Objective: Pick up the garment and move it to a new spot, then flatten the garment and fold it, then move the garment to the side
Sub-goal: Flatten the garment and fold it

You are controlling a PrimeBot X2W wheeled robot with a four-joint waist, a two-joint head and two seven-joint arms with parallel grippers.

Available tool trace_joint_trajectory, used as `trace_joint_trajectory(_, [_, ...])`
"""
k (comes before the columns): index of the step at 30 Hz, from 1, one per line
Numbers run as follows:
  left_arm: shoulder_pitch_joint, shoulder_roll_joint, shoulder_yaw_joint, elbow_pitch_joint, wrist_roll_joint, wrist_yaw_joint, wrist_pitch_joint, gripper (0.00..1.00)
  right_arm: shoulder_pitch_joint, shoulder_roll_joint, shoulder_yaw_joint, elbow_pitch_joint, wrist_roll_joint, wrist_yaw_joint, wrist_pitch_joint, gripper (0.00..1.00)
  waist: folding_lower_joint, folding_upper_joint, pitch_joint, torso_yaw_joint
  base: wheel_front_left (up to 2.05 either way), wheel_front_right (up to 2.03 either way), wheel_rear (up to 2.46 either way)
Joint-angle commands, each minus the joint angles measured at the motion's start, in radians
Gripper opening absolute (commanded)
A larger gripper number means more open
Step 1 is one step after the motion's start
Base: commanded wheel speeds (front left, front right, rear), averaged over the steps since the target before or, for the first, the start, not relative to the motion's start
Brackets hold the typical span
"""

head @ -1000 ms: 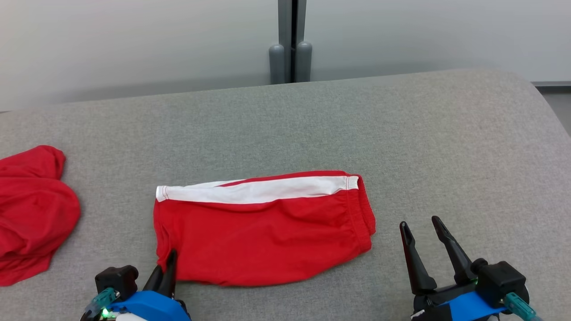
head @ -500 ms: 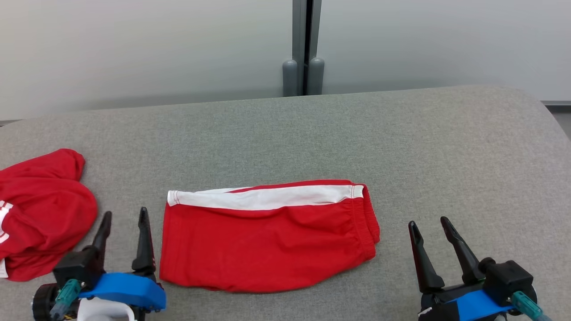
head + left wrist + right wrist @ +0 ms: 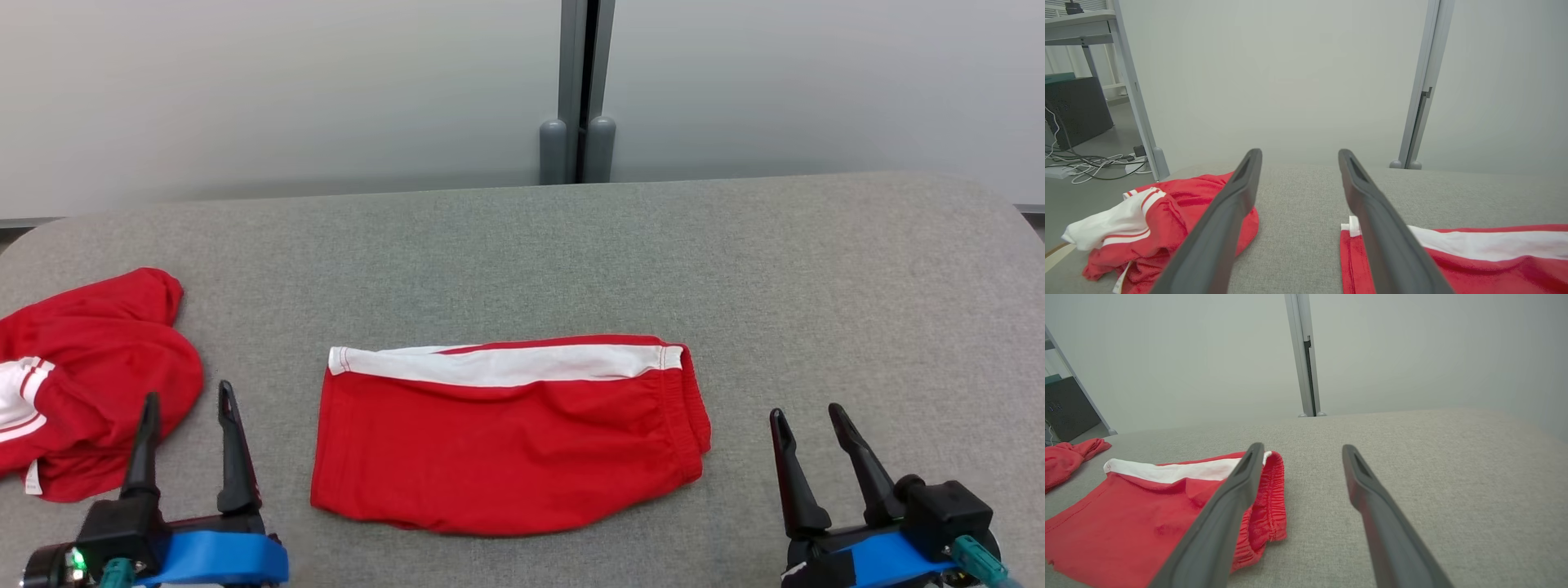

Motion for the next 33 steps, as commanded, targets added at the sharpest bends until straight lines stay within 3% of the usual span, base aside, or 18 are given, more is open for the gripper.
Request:
trace_joint_trajectory(1, [0.016,-0.009,0.008,0.007,0.018,-0.007,-0.003,1.0,0.012,0.001,-0.001,0.003,0.001,0.0,0.0,1.0,0.0,0.0,-0.003,0.001,0.0,0.0,0.0])
trace_joint_trajectory(17, [0.05,-0.1,0.121,0.07,0.14,-0.109,-0.003,1.0,0.022,0.003,0.01,0.096,-0.014,0.0,0.0,1.0,0.0,0.0,-0.032,0.019,0.0,0.0,0.0])
trace_joint_trajectory(26, [0.008,-0.129,0.142,0.067,0.175,-0.138,-0.003,1.0,-0.169,-0.003,0.083,0.19,-0.071,0.0,0.0,1.0,0.0,0.0,-0.004,0.035,0.0,0.0,0.0])
trace_joint_trajectory(33, [-0.02,-0.141,0.139,0.072,0.183,-0.15,-0.003,1.0,-0.347,0.0,0.084,0.411,-0.106,0.0,0.011,1.0,0.0,0.0,0.033,0.06,0.0,0.0,0.0])
